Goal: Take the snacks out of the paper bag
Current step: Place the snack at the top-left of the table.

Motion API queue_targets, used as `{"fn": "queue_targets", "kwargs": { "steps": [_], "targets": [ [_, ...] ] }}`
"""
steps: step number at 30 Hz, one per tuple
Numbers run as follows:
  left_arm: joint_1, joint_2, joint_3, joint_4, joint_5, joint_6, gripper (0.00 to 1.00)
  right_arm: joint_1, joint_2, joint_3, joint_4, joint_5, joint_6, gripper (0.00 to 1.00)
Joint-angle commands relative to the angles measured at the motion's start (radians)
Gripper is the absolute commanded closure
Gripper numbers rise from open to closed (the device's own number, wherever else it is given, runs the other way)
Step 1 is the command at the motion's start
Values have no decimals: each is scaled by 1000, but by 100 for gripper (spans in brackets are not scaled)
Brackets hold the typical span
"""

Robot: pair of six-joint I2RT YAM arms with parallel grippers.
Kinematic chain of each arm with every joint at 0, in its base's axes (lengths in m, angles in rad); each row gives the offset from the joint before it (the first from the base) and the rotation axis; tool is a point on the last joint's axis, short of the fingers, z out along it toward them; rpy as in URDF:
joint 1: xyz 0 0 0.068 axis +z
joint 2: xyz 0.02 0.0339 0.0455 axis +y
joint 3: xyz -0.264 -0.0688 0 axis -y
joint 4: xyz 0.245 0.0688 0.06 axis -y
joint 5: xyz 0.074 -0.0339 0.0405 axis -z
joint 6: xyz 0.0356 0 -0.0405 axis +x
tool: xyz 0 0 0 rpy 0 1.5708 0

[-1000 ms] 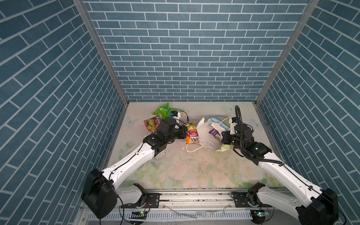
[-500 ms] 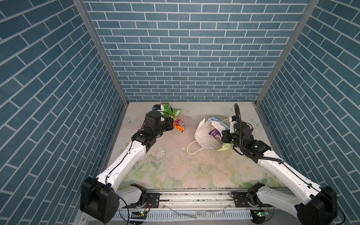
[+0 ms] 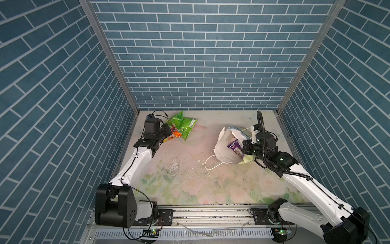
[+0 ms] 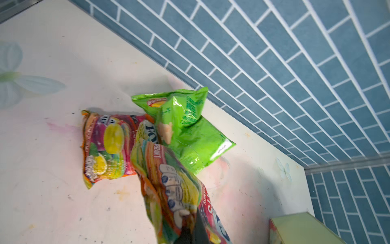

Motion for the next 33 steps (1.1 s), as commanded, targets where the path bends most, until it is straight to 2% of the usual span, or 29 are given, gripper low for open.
{"fn": "queue_targets", "kwargs": {
  "steps": [1,7,8,9,10,14,17,18,26,33],
  "targets": [
    [29,22,-38,57,-19,-21,100,-3,-9,32,-40,32,-21,100],
    [33,61,-89,78,-46,-23,100,-3,-19,32,-50,48,-31,100],
    [36,75,-88,78,-44,-23,93,-3,-26,25,-40,38,-36,100],
    [40,88,-85,80,-37,-23,82,-3,-29,21,-36,33,-37,100],
    [42,98,-82,86,-25,-23,77,-3,-32,20,-38,33,-38,100],
    [43,115,-69,114,27,-17,35,-3,-22,37,-92,38,-73,100],
    [43,92,-72,126,34,-5,22,-3,-19,45,-107,27,-100,100],
    [43,90,-68,122,37,-2,15,-2,-18,45,-105,25,-105,100],
    [43,123,-37,158,76,-18,2,-3,-11,49,-84,5,-102,100],
    [43,152,16,212,115,-35,1,-3,-8,52,-74,6,-100,100]
  ]
}}
